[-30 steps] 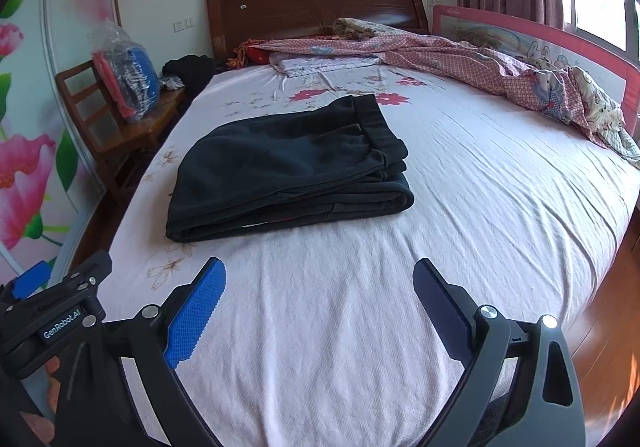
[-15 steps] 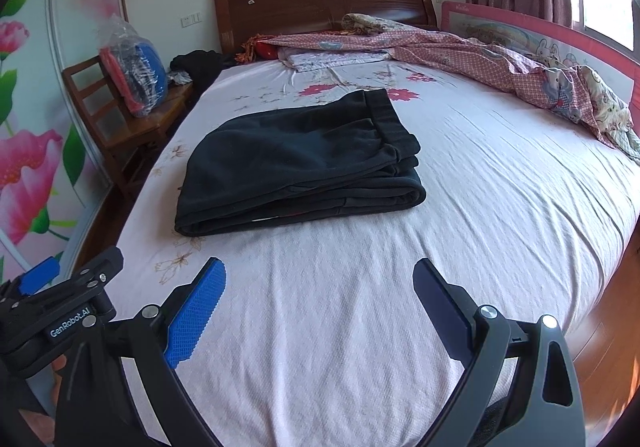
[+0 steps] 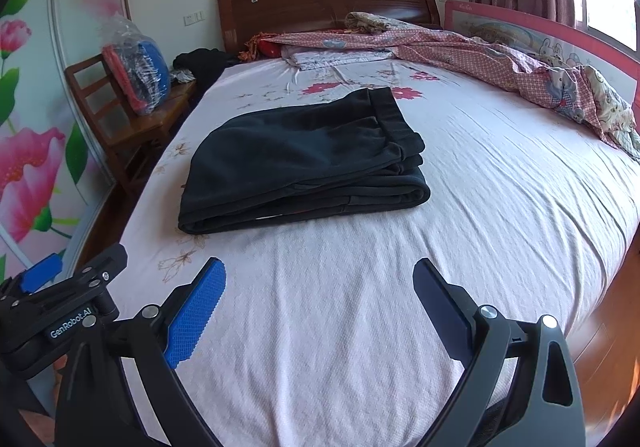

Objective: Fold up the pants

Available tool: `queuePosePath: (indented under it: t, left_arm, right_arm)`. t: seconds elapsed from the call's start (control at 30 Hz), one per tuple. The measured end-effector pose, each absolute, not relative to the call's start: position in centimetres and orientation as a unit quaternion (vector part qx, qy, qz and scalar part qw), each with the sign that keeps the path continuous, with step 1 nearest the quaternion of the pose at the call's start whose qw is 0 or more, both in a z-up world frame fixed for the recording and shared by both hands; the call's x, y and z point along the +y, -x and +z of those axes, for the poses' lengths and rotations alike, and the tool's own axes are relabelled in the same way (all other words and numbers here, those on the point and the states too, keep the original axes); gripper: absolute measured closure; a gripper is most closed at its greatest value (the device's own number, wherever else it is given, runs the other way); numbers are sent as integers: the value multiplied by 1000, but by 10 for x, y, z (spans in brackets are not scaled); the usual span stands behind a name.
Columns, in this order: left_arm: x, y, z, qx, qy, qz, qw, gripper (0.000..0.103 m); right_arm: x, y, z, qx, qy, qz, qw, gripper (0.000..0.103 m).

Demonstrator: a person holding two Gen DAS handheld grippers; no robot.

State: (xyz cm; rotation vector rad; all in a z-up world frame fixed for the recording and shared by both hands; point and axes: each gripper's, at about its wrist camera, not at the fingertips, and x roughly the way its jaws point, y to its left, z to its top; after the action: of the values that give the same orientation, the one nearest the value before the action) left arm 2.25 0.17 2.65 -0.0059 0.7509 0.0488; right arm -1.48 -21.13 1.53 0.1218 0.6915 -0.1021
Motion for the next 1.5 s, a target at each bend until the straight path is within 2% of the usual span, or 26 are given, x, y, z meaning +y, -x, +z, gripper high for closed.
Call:
queuePosePath:
  t: [1.13, 1.23, 1.4, 1.5]
  left_arm:
    - [-1, -20, 34, 358, -10, 33, 933, 2]
    - [-5, -21, 34, 366, -26, 42, 929, 2]
    - [-23, -22, 33, 375, -110, 87, 916, 2]
    - [-26, -17, 34, 381, -109, 69, 916, 2]
  right_arm:
    - [-214, 14, 14, 348, -72, -44, 934, 9]
    - [-215, 15, 15, 346, -73, -44, 934, 9]
    - [-214, 14, 16, 348, -69, -42, 934, 9]
    - [-213, 14, 15, 349, -65, -41, 934, 9]
